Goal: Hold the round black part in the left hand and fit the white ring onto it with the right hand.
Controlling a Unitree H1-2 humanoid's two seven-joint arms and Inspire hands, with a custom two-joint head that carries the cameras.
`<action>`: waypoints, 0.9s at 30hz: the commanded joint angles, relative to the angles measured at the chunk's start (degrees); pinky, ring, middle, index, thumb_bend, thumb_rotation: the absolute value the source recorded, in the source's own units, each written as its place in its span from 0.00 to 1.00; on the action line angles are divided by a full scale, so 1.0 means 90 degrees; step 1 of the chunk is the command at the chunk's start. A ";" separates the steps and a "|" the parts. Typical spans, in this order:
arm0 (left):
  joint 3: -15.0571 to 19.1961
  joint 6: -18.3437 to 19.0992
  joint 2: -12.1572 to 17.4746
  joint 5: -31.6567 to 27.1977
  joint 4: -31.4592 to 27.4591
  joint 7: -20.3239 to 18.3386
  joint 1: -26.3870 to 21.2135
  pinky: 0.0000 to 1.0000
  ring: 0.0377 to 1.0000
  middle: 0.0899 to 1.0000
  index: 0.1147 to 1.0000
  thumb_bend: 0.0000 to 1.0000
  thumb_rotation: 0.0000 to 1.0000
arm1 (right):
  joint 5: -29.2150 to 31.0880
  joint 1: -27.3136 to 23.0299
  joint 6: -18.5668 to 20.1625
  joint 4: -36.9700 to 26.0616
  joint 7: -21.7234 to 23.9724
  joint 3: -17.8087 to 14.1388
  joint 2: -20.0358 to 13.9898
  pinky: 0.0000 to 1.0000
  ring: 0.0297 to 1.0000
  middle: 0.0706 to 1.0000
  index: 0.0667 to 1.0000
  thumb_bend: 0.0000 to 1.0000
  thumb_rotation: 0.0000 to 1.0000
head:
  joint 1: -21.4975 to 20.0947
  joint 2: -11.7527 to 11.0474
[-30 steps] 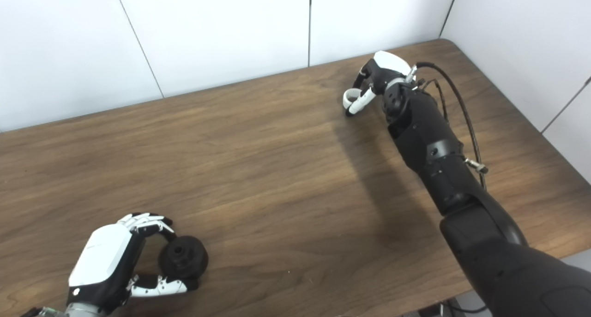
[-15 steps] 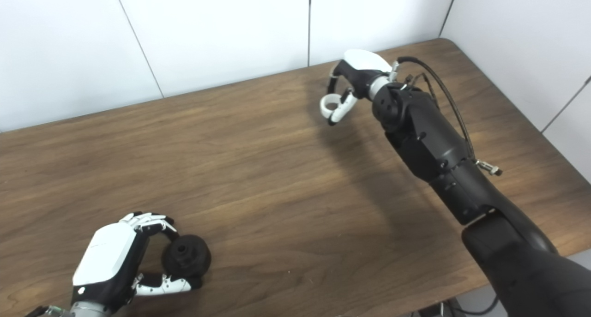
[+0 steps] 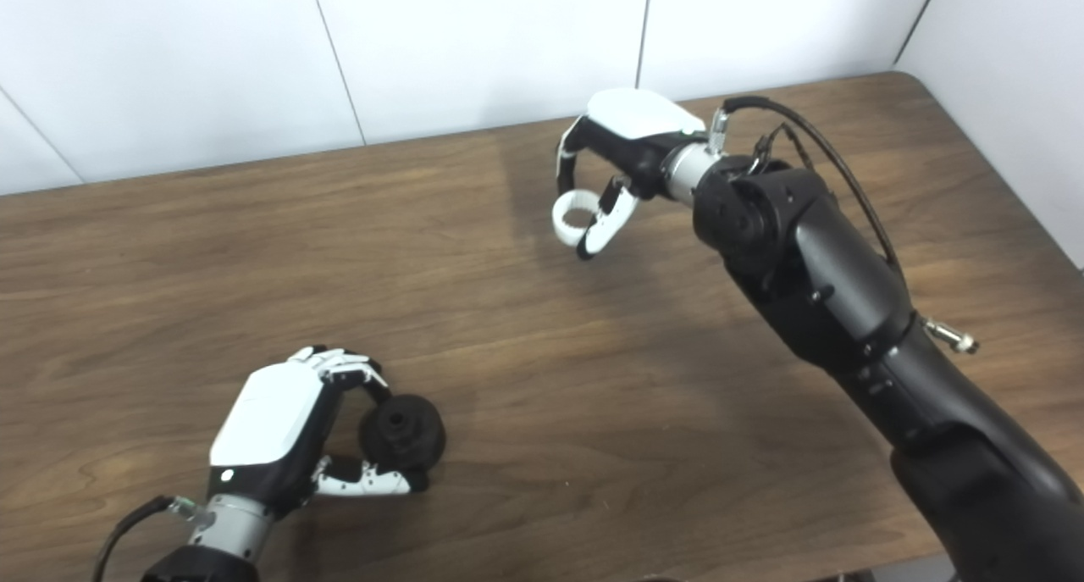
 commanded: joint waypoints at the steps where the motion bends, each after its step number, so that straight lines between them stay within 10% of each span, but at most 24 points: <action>1: -0.0103 -0.0004 -0.0080 0.0099 -0.0105 -0.0099 -0.0046 0.92 0.84 0.74 0.42 0.52 0.05 | -0.0007 -0.0246 -0.0207 -0.0424 0.0036 -0.0012 0.0022 0.97 0.92 0.80 0.45 0.52 0.14 | 0.0064 0.0020; 27: -0.0365 0.0091 -0.0439 0.0505 -0.0038 -0.0181 -0.0144 0.91 0.83 0.74 0.42 0.52 0.05 | 0.0011 0.0378 -0.0696 -0.1588 0.0664 0.0510 0.0863 0.98 0.94 0.82 0.45 0.52 0.14 | 0.0687 0.0364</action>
